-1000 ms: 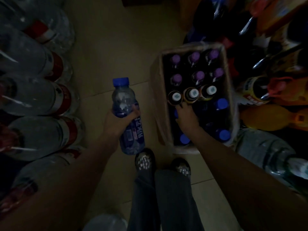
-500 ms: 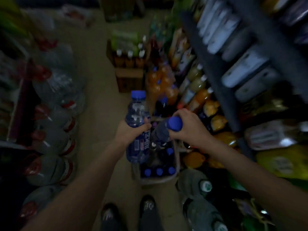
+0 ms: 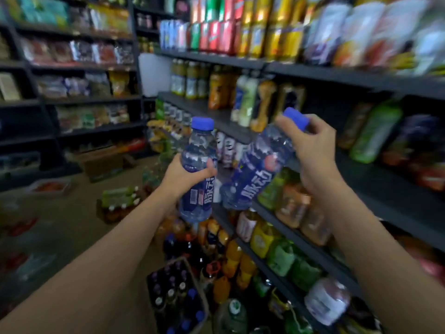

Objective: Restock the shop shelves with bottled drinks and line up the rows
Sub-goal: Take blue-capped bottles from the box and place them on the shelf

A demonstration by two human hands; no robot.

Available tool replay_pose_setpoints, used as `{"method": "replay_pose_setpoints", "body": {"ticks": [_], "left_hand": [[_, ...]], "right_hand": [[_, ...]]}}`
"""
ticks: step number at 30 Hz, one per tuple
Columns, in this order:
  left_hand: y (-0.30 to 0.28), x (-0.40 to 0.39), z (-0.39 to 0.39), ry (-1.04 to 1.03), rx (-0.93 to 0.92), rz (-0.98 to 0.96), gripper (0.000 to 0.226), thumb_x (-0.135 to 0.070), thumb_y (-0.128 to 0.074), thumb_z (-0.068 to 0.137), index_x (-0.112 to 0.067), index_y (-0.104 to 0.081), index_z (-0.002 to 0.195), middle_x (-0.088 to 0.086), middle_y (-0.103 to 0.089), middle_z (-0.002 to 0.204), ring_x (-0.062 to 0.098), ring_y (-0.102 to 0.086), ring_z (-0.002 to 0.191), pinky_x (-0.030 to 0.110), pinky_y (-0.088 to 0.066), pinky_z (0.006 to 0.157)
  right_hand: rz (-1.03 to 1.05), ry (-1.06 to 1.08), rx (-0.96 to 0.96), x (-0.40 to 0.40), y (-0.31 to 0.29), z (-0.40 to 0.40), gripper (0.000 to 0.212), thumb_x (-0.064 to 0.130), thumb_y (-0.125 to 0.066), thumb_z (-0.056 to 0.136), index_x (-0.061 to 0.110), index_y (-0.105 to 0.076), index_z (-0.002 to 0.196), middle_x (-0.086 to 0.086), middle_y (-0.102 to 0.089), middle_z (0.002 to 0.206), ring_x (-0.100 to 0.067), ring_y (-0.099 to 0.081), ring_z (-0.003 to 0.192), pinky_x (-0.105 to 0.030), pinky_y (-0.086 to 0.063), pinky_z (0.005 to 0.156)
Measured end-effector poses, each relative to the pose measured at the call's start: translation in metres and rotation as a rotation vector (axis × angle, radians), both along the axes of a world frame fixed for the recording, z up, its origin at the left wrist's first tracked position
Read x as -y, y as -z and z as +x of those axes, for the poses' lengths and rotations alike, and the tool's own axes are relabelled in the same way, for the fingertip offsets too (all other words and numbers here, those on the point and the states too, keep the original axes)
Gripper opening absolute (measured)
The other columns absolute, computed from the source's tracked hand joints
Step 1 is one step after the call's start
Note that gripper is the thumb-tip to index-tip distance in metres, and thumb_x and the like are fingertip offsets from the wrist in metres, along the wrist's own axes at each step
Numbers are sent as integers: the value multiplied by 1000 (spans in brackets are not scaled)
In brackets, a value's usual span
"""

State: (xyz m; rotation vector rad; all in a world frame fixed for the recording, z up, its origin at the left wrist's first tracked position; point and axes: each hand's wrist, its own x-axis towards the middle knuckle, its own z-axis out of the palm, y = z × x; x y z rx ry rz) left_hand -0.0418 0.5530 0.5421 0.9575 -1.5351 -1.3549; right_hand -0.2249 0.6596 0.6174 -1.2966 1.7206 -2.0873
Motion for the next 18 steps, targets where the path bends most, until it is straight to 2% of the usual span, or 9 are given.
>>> {"method": "replay_pose_setpoints", "body": {"ticks": [2, 5, 8, 10, 12, 15, 18], "left_hand": [[-28, -47, -25, 59, -36, -30, 49, -20, -79, 70, -15, -51, 110, -2, -63, 99, 17, -61, 86, 25, -47, 65], [-58, -110, -64, 211, -49, -56, 45, -16, -79, 69, -14, -55, 107, 2, -65, 100, 14, -62, 81, 23, -48, 63], [-81, -171, -105, 350, -27, -99, 63, -23, -85, 59, -9, -53, 111, 3, -65, 102, 14, -64, 83, 25, -51, 67], [-93, -215, -137, 416, -43, -127, 54, -14, -82, 64, -11, -50, 107, -2, -62, 94, 7, -60, 76, 17, -48, 59], [-103, -264, -171, 494, -48, -151, 48, -8, -79, 68, -13, -48, 105, -6, -59, 88, 3, -57, 73, 15, -45, 56], [-104, -335, -225, 626, -67, -165, 44, -8, -79, 68, -14, -50, 101, 0, -62, 93, 8, -60, 77, 21, -48, 66], [-98, -413, -279, 777, -66, -175, 50, -14, -83, 65, -17, -51, 102, -3, -63, 97, 12, -62, 87, 27, -50, 75]], "right_hand": [[-12, -8, 214, -54, -26, -22, 34, 35, -85, 54, 15, -63, 71, -11, -59, 78, -21, -53, 75, -37, -44, 69], [98, 139, 211, -137, -40, -55, 58, 54, -84, 37, 14, -58, 69, -12, -51, 72, -22, -49, 70, -37, -40, 63], [57, 348, 261, -223, -41, -93, 63, 61, -81, 31, 18, -49, 65, -12, -48, 70, -22, -49, 67, -37, -40, 62], [-18, 427, 367, -282, -45, -109, 58, 50, -86, 42, 16, -50, 72, -13, -51, 75, -23, -51, 71, -37, -43, 64], [-101, 519, 398, -338, -49, -123, 45, 32, -85, 58, 15, -47, 73, -11, -51, 74, -21, -52, 70, -34, -43, 64], [-194, 671, 342, -417, -51, -147, 36, 15, -79, 71, 12, -43, 76, -3, -46, 68, -12, -51, 59, -25, -43, 53], [-197, 821, 233, -504, -48, -177, 39, 19, -78, 72, 17, -39, 70, 1, -43, 69, -17, -45, 71, -32, -40, 63]]}}
